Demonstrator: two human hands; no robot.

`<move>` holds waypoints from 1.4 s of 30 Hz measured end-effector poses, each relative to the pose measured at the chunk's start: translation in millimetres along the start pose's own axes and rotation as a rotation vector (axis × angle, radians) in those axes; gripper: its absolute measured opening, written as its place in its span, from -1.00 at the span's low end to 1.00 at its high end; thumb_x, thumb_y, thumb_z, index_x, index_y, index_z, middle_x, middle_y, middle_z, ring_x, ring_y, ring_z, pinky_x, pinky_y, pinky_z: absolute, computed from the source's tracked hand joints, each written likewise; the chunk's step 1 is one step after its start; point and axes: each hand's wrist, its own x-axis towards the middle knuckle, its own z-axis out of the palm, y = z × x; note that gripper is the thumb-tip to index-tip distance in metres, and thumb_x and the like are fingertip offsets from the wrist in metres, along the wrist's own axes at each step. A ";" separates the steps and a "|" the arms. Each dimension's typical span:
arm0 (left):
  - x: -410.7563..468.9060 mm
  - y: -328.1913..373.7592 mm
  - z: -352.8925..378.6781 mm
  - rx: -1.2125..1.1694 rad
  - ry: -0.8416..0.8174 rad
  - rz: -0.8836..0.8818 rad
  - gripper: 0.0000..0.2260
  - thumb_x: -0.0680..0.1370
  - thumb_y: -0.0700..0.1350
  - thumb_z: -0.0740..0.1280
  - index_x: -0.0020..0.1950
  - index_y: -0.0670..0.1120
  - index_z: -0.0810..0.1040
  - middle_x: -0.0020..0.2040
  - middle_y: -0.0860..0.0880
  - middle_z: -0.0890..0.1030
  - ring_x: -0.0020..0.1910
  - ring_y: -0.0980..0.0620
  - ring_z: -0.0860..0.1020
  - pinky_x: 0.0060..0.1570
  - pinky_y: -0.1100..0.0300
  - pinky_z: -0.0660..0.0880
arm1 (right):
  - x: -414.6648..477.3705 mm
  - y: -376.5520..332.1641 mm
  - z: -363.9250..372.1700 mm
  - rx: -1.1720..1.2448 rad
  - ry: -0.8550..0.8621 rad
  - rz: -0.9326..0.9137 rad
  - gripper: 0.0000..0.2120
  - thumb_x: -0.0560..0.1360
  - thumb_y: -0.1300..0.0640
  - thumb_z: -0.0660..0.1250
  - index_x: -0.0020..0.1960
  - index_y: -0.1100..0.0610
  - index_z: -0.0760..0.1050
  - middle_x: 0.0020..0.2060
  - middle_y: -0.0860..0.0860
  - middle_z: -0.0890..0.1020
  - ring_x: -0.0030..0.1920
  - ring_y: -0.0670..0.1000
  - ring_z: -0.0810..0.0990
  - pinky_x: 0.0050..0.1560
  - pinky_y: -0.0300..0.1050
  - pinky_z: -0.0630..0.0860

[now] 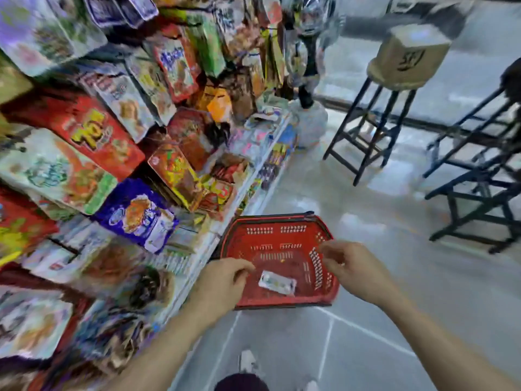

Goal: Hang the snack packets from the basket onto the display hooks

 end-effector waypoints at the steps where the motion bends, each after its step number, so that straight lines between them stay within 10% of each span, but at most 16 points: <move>1: 10.7 -9.0 15.8 0.005 -0.032 -0.030 -0.79 0.56 -0.19 0.30 0.12 -0.01 0.66 0.12 0.07 0.66 0.13 0.07 0.58 0.17 0.26 0.41 | 9.1 14.5 12.6 0.037 -0.019 0.042 -0.78 0.51 0.24 0.31 0.09 0.04 0.62 -0.04 -0.11 0.68 -0.03 -0.09 0.62 0.14 -0.13 0.51; 12: 202.0 -189.3 285.2 0.177 -0.351 -0.053 -0.71 0.57 -0.15 0.25 0.27 0.05 0.54 0.15 0.00 0.56 0.16 -0.04 0.45 0.15 0.11 0.42 | 215.8 216.0 243.6 0.124 -0.289 0.378 -0.53 0.50 0.20 0.32 0.40 0.09 0.39 0.18 0.05 0.60 0.02 0.05 0.62 -0.05 -0.16 0.49; 24: 325.9 -357.4 578.1 0.507 -0.693 -0.013 -0.44 0.56 -0.09 0.32 0.50 0.11 0.19 0.53 -0.13 0.19 0.50 -0.15 0.17 0.36 -0.05 0.29 | 365.4 428.6 490.0 -0.162 -0.562 0.401 -0.23 0.45 0.02 0.36 0.54 0.00 0.05 0.26 0.14 0.53 0.27 0.20 0.49 0.28 0.08 0.43; 27: 327.8 -367.1 601.5 0.609 -0.706 0.021 -0.31 0.56 -0.12 0.31 0.57 0.08 -0.02 0.56 -0.14 0.03 0.54 -0.16 0.04 0.47 -0.13 0.02 | 370.6 447.4 515.6 -0.172 -0.541 0.381 -0.33 0.43 0.07 0.34 0.48 -0.07 0.16 0.30 0.05 0.49 0.28 0.19 0.48 0.21 0.05 0.49; 30: 330.2 -371.5 612.7 0.663 -0.583 0.052 -0.40 0.51 -0.11 0.35 0.49 0.01 0.18 0.47 -0.15 0.15 0.49 -0.17 0.08 0.45 -0.19 -0.09 | 372.2 453.6 523.8 -0.212 -0.504 0.344 -0.35 0.42 0.16 0.32 0.47 -0.03 0.23 0.38 0.01 0.40 0.34 0.15 0.42 0.27 0.06 0.46; 35: 328.4 -363.9 589.9 0.586 -0.572 0.030 -0.77 0.55 -0.20 0.24 0.19 -0.05 0.48 0.17 -0.07 0.55 0.19 -0.11 0.51 0.23 0.04 0.30 | 361.6 444.3 508.2 -0.277 -0.538 0.430 -0.75 0.51 0.19 0.29 0.13 -0.03 0.59 0.07 0.03 0.65 0.04 0.09 0.61 -0.01 -0.08 0.54; 42: 335.4 -323.7 470.4 -0.441 -0.060 -0.539 -0.78 0.39 -0.23 0.50 -0.09 0.01 0.56 -0.23 0.06 0.63 -0.21 0.02 0.60 -0.17 0.19 0.50 | 342.4 369.9 395.3 0.190 -0.276 0.508 -0.83 0.56 0.29 0.30 -0.14 0.07 0.55 -0.25 -0.10 0.58 -0.20 -0.09 0.57 -0.16 -0.22 0.48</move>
